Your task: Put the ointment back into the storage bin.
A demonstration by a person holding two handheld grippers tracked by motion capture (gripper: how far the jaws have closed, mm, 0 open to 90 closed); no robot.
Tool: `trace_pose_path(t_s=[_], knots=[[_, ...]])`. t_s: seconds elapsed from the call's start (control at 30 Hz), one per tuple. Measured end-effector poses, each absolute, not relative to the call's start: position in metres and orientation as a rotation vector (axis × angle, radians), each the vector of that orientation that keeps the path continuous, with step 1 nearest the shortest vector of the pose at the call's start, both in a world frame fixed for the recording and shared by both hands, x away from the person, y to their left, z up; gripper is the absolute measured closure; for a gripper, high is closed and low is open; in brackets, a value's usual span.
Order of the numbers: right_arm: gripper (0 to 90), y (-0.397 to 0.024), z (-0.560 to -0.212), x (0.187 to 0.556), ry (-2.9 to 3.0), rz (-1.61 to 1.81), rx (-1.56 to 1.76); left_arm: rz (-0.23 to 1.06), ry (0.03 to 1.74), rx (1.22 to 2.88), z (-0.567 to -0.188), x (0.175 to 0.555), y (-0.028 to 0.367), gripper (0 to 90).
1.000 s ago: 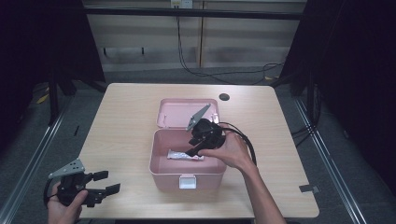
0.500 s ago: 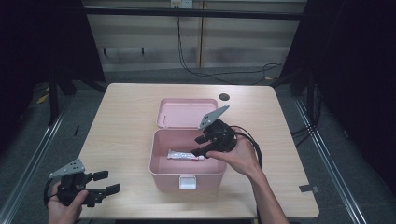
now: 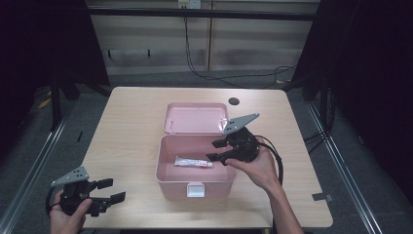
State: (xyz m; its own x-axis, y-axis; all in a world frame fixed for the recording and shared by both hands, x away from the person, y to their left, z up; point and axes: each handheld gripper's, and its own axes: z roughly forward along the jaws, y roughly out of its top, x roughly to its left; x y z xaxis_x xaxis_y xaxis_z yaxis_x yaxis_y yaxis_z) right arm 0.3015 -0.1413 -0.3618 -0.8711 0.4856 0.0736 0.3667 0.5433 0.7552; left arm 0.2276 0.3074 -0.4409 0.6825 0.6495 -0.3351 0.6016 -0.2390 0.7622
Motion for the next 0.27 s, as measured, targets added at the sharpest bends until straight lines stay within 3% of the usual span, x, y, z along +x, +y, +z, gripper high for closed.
trace_pose_path(t_s=[0.27], knots=[[46.1, -0.158, -0.364, 0.299, 2.554, 1.312, 0.794, 0.063, 0.973, 1.928, -0.441, 0.228, 0.307, 19.2]])
